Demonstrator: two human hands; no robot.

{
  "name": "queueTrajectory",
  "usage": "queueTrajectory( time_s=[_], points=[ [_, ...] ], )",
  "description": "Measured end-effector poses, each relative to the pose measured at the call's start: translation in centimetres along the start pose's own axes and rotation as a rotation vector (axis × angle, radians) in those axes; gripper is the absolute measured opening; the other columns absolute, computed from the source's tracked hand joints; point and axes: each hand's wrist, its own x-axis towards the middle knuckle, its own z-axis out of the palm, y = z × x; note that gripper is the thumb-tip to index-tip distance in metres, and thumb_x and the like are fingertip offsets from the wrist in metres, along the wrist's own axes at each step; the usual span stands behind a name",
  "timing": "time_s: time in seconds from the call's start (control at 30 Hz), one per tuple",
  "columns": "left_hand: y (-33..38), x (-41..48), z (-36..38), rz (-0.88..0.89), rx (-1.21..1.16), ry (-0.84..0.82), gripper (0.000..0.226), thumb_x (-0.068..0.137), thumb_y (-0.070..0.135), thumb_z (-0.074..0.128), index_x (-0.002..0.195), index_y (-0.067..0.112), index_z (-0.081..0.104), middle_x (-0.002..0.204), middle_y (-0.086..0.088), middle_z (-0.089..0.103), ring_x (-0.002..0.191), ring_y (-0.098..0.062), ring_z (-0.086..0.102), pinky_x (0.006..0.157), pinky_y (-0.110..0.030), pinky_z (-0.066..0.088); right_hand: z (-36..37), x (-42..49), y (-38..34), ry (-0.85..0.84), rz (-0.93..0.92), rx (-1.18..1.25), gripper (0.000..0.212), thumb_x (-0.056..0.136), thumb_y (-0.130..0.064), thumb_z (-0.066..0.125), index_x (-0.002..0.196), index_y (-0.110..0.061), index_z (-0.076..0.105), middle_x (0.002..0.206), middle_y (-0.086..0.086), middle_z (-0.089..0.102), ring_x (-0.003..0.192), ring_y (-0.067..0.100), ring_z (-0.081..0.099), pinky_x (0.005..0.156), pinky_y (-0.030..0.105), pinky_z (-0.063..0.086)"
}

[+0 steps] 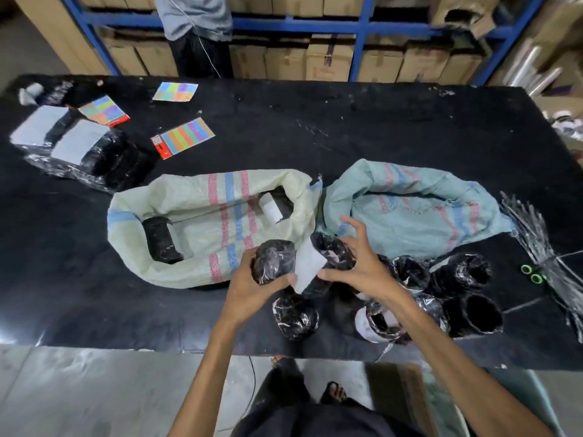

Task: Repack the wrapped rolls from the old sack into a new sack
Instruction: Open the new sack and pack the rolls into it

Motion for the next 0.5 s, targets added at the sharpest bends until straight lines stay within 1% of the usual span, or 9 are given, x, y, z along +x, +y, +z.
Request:
queueTrajectory(
  time_s=[0.03, 0.1, 0.17, 0.23, 0.3, 0.33, 0.4, 0.43, 0.5],
  points=[
    [0.9, 0.1, -0.8, -0.029, -0.059, 0.027, 0.095, 0.052, 0.068, 0.087, 0.132, 0.032, 0.049, 0.119, 0.018, 0.064, 0.107, 0.003, 0.061, 0.092, -0.024, 0.049, 0.3, 0.8, -0.8, 0.012, 0.011, 0.210, 0.097, 0.073, -0.020, 0.090, 0.143, -0.048, 0.028, 0.125, -0.004, 0.062, 0.119, 0.009, 0.060, 0.102, 0.028, 0.047],
    [1.8, 0.8, -2.3, -0.060, -0.143, 0.094, 0.093, 0.053, 0.071, 0.085, 0.131, 0.033, 0.052, 0.118, 0.016, 0.067, 0.107, -0.001, 0.063, 0.094, -0.028, 0.050, 1.8, 3.3, -1.8, 0.021, 0.086, 0.512, 0.079, 0.076, -0.026, 0.086, 0.140, -0.043, 0.043, 0.129, 0.004, 0.065, 0.112, 0.019, 0.066, 0.097, 0.039, 0.053],
    [2.0, 1.9, -3.7, -0.090, -0.202, 0.163, 0.087, 0.055, 0.066, 0.084, 0.128, 0.029, 0.055, 0.116, 0.011, 0.069, 0.106, -0.006, 0.065, 0.093, -0.028, 0.050, 4.2, 6.1, -2.4, 0.014, 0.196, 0.629, 0.058, 0.080, -0.034, 0.081, 0.133, -0.034, 0.057, 0.129, 0.008, 0.067, 0.104, 0.020, 0.068, 0.089, 0.042, 0.055],
    [1.7, 3.1, -5.3, -0.144, -0.250, 0.222, 0.076, 0.061, 0.056, 0.086, 0.124, 0.024, 0.059, 0.112, 0.006, 0.072, 0.102, -0.010, 0.068, 0.088, -0.026, 0.052, 7.0, 8.8, -2.8, -0.010, 0.281, 0.626, 0.048, 0.084, -0.041, 0.075, 0.129, -0.029, 0.062, 0.126, 0.004, 0.070, 0.105, 0.019, 0.070, 0.087, 0.038, 0.057],
    [0.6, 4.5, -6.9, -0.202, -0.274, 0.243, 0.069, 0.065, 0.052, 0.088, 0.121, 0.022, 0.062, 0.109, 0.005, 0.073, 0.100, -0.014, 0.070, 0.086, -0.028, 0.053, 9.4, 11.2, -3.0, -0.044, 0.331, 0.607, 0.058, 0.079, -0.051, 0.076, 0.131, -0.030, 0.060, 0.124, 0.000, 0.072, 0.113, 0.019, 0.069, 0.095, 0.042, 0.056],
    [0.0, 5.2, -7.5, -0.225, -0.272, 0.248, 0.073, 0.061, 0.055, 0.088, 0.121, 0.022, 0.062, 0.109, 0.004, 0.074, 0.100, -0.014, 0.070, 0.089, -0.031, 0.055, 10.4, 12.3, -2.9, -0.058, 0.348, 0.595, 0.064, 0.076, -0.055, 0.079, 0.132, -0.031, 0.060, 0.123, -0.001, 0.072, 0.114, 0.020, 0.069, 0.098, 0.044, 0.055],
    [-1.3, 6.8, -8.8, -0.275, -0.266, 0.263, 0.080, 0.056, 0.059, 0.088, 0.122, 0.023, 0.061, 0.109, 0.004, 0.074, 0.099, -0.014, 0.071, 0.093, -0.037, 0.056, 12.2, 15.1, -2.6, -0.070, 0.393, 0.563, 0.065, 0.073, -0.056, 0.082, 0.129, -0.031, 0.062, 0.120, 0.000, 0.074, 0.112, 0.021, 0.070, 0.096, 0.048, 0.056],
    [-2.0, 7.8, -9.3, -0.291, -0.270, 0.275, 0.078, 0.057, 0.056, 0.088, 0.122, 0.024, 0.061, 0.109, 0.003, 0.074, 0.098, -0.013, 0.071, 0.092, -0.037, 0.057, 13.0, 16.5, -2.7, -0.068, 0.414, 0.537, 0.067, 0.070, -0.058, 0.084, 0.127, -0.030, 0.063, 0.119, 0.001, 0.074, 0.109, 0.022, 0.071, 0.093, 0.049, 0.058],
    [-2.9, 9.7, -10.2, -0.306, -0.265, 0.314, 0.071, 0.062, 0.048, 0.089, 0.122, 0.024, 0.060, 0.110, 0.003, 0.073, 0.098, -0.013, 0.071, 0.090, -0.034, 0.057, 14.1, 19.3, -2.4, -0.058, 0.439, 0.455, 0.089, 0.055, -0.068, 0.088, 0.129, -0.028, 0.061, 0.120, 0.001, 0.073, 0.107, 0.021, 0.072, 0.089, 0.047, 0.060]
  ],
)
